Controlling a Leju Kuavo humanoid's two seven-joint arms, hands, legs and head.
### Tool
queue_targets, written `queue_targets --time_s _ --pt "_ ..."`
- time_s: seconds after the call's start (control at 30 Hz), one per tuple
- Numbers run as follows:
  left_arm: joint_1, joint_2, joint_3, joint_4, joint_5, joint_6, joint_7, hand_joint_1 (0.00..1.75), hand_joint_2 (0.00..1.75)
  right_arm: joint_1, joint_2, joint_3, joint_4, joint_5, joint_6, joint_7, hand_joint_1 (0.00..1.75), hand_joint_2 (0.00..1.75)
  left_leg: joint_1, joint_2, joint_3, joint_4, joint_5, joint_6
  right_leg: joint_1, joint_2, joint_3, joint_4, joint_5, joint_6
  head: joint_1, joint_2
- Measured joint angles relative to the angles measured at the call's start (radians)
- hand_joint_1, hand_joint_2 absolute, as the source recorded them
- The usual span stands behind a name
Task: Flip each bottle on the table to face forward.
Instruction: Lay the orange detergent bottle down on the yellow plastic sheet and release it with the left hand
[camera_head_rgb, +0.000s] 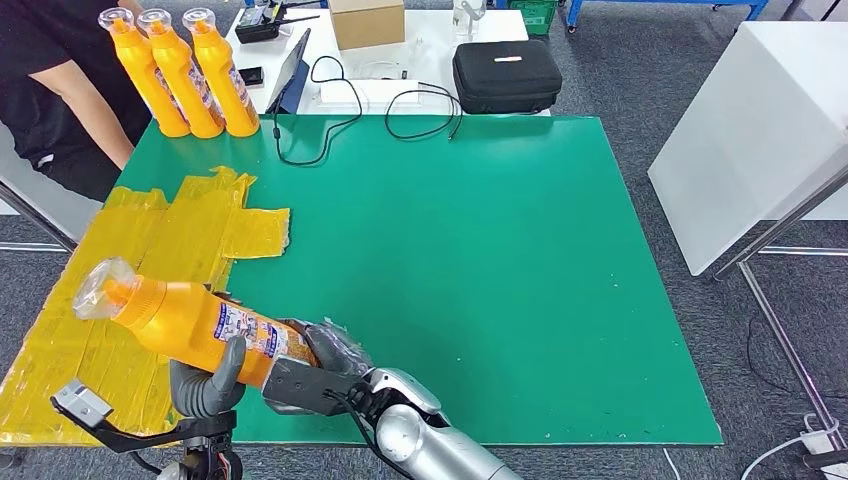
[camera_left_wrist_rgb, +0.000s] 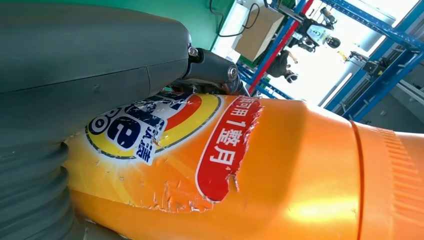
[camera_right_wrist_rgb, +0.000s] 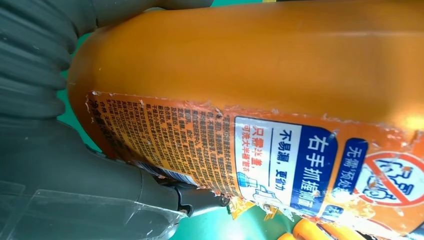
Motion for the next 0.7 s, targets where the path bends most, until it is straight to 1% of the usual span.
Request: queue_targets --time_s 0.3,0.33,0.37,0.43,0.47,0.5,0.6,0.7 --pt "0.000 0.000 0.000 0.000 -0.004 0.001 -0.003 1.75 1.75 0.000 0.000 -0.002 0.002 0.021 0.002 -0.003 1.75 1.75 0.000 0.000 0.000 0.000 0.000 0.000 0.000 0.000 0.000 0.000 0.000 0.000 0.000 0.000" --pt "0.000 0.000 0.000 0.000 -0.004 0.001 -0.003 1.75 1.75 0.001 0.000 -0.002 0.002 0.024 0.002 -0.004 1.54 1.75 0.000 0.000 0.000 0.000 0.000 0.000 0.000 0.000 0.000 0.000 0.000 0.000 0.000 0.000" --pt "0.000 0.000 0.000 0.000 -0.007 0.001 -0.003 1.75 1.75 0.001 0.000 -0.003 0.002 0.026 0.002 -0.005 1.10 1.75 0.000 0.000 0.000 0.000 0.000 0.000 0.000 0.000 0.000 0.000 0.000 0.000 0.000 0.000" --pt "-0.001 0.000 0.001 0.000 -0.018 0.002 -0.003 1.75 1.75 0.001 0.000 -0.007 0.002 0.036 0.001 -0.007 0.23 0.87 0.000 0.000 0.000 0.000 0.000 0.000 0.000 0.000 0.000 0.000 0.000 0.000 0.000 0.000" --pt "-0.003 0.000 0.002 0.000 -0.031 0.005 -0.004 1.75 1.75 0.002 0.000 -0.010 0.002 0.044 0.001 -0.010 0.00 0.44 0.000 0.000 0.000 0.000 0.000 0.000 0.000 0.000 0.000 0.000 0.000 0.000 0.000 0.000" --pt "-0.007 0.000 0.004 -0.001 -0.052 0.011 -0.006 1.75 1.75 0.004 0.000 -0.014 0.002 0.052 -0.001 -0.013 0.00 0.00 0.000 0.000 0.000 0.000 0.000 0.000 0.000 0.000 0.000 0.000 0.000 0.000 0.000 0.000" --pt "-0.028 0.003 0.017 -0.011 -0.174 0.061 -0.027 1.75 1.75 0.029 -0.012 -0.039 -0.025 0.068 -0.008 -0.019 0.00 0.00 0.000 -0.001 0.000 0.000 0.000 0.000 0.000 0.000 0.000 0.000 0.000 0.000 0.000 0.000" --pt "-0.054 0.016 0.052 -0.024 -0.327 0.125 -0.043 1.75 1.75 0.090 -0.042 -0.095 -0.113 0.085 -0.007 -0.028 0.00 0.00 0.000 0.000 0.000 0.000 0.000 0.000 0.000 0.000 0.000 0.000 0.000 0.000 0.000 0.000"
